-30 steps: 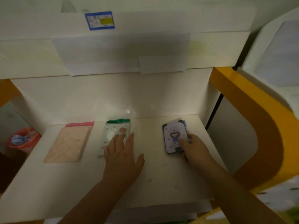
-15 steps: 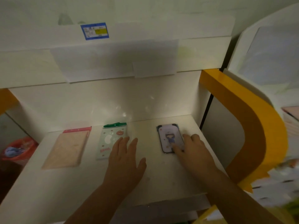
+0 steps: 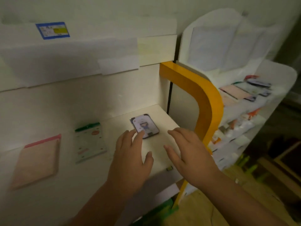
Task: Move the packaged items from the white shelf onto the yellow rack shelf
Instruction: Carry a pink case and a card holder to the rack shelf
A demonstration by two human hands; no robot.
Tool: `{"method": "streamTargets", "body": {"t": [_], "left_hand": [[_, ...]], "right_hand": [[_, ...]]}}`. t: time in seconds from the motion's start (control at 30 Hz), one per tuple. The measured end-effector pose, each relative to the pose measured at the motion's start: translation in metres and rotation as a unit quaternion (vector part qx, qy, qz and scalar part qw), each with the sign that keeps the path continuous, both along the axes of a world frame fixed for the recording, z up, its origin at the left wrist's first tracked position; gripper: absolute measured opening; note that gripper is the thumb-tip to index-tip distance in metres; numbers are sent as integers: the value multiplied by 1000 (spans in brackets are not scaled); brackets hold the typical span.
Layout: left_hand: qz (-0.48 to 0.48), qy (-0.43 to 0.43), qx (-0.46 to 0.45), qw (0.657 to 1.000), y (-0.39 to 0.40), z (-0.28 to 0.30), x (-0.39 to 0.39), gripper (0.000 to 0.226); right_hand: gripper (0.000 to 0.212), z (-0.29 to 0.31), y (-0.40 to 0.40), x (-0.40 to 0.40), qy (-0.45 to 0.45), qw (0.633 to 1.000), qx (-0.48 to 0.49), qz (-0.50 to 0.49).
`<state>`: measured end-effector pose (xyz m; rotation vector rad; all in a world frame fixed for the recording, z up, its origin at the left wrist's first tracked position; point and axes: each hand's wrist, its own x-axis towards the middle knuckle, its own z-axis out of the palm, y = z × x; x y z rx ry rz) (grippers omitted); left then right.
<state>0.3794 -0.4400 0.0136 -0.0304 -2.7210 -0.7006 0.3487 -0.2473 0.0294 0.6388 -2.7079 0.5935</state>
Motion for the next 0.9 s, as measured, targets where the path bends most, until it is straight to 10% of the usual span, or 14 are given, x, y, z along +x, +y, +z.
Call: {"method": "streamTargets", "body": {"t": [0.5,0.9], "left_hand": [[-183,56,25,981,172,32,-18,55],[-130,13,28,991,368,21,-50,55]], "right_hand": [[59,0,190,32,-40,974,44,-217],[59,-7,383,8,-57,977,51,-201]]}}
